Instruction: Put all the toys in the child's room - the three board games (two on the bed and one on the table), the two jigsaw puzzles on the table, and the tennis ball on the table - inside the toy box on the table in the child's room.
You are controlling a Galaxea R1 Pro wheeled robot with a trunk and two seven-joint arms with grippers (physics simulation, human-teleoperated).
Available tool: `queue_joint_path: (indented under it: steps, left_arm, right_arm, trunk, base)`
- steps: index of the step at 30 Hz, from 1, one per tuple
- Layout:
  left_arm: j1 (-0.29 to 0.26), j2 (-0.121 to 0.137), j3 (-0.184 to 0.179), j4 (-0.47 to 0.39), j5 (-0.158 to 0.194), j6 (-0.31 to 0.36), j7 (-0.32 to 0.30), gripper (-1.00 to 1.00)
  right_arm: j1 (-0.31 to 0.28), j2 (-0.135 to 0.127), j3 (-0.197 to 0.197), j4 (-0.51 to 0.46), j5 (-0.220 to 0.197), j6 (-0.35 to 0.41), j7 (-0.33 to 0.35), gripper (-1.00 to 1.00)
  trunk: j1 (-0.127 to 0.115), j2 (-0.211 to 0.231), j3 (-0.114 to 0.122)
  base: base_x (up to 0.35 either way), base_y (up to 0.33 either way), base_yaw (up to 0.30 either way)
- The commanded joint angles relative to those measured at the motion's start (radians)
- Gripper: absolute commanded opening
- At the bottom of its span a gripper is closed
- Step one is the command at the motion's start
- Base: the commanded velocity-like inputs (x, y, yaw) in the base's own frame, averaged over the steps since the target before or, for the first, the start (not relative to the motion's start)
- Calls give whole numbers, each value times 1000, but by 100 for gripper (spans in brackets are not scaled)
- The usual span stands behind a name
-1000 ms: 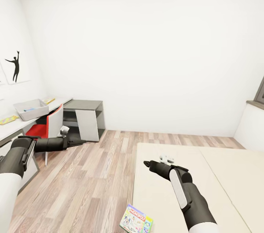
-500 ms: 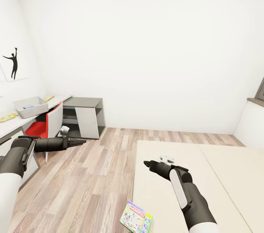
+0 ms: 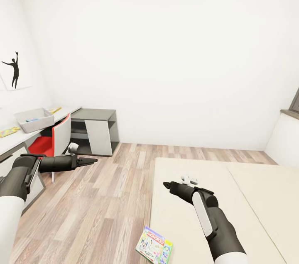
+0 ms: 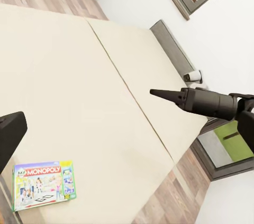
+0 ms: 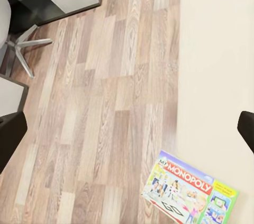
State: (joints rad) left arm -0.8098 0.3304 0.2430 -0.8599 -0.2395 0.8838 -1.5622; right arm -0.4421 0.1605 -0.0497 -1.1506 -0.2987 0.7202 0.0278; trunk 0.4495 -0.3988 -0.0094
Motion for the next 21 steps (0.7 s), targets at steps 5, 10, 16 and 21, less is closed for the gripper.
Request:
queue_joint_path:
  steps: [5, 10, 16, 21]
  left_arm:
    - [-1, -1, 2, -1, -11, 10, -9, 100]
    - [0, 0, 2, -1, -11, 10, -9, 100]
    - [0, 1, 2, -1, -11, 10, -9, 100]
    - [-1, 1, 2, -1, -11, 10, -9, 100]
  right_arm:
    - [0, 1, -3, 0, -2, 5, 4, 100]
    - [0, 2, -3, 0, -2, 5, 6, 100]
    - [0, 2, -2, -3, -1, 7, 6, 100]
    - [-1, 5, -1, -7, -1, 8, 4, 100]
  trunk:
    - [0, -1, -1]
    - [0, -1, -1]
    - [0, -1, -1]
    - [0, -1, -1]
  base:
    - [0, 0, 0]
    - [0, 0, 0]
    - [0, 0, 0]
    - [0, 0, 0]
